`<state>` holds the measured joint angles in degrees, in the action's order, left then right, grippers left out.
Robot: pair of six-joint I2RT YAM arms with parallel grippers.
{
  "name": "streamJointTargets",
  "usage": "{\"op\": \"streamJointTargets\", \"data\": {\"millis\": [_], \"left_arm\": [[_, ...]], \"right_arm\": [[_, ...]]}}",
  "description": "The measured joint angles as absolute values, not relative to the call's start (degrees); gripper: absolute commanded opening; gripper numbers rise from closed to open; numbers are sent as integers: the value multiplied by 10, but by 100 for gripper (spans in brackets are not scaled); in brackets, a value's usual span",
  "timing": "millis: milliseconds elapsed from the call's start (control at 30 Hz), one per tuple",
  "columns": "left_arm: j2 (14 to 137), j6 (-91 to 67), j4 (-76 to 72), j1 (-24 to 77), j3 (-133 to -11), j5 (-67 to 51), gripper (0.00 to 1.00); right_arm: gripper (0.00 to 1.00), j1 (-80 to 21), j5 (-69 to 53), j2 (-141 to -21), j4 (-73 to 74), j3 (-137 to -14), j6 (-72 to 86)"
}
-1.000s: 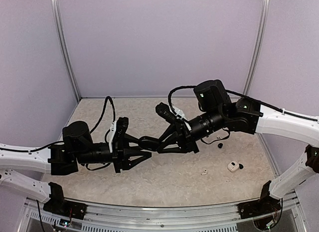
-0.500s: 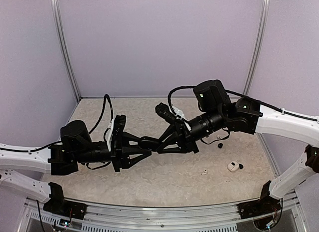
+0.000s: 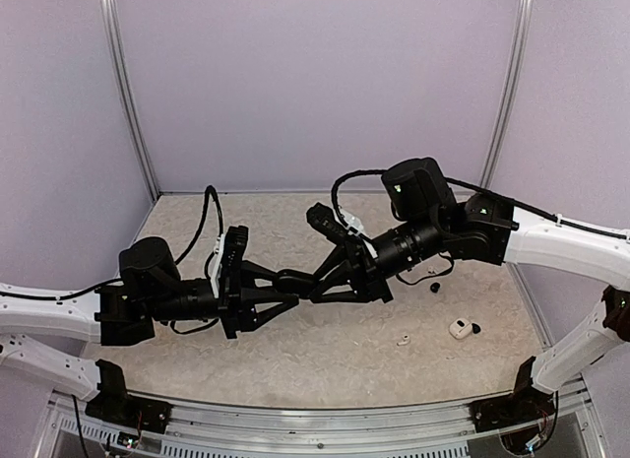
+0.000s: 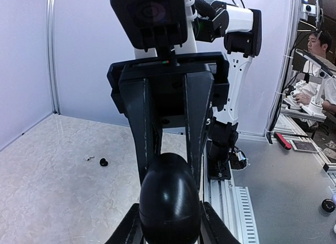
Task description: Insert the wireless bluetooth earbuds into the charging case
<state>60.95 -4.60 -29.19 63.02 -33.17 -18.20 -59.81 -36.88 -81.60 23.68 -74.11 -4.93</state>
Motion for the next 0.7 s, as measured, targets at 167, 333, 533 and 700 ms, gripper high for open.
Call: {"op": "streamJointTargets", "data": {"millis": [167, 333, 533, 700], "left_arm": [[611, -47, -292, 630, -332, -183, 35], [612, -47, -292, 629, -332, -188, 37], [612, -49, -294, 629, -332, -191, 37], [613, -51, -300, 629, -332, -191, 36]], "right_arm": [[6, -598, -369, -816, 237, -741, -49], [6, -598, -369, -816, 237, -741, -49], [6, -598, -369, -816, 237, -741, -49], [6, -598, -369, -817, 237, -741, -49]]}}
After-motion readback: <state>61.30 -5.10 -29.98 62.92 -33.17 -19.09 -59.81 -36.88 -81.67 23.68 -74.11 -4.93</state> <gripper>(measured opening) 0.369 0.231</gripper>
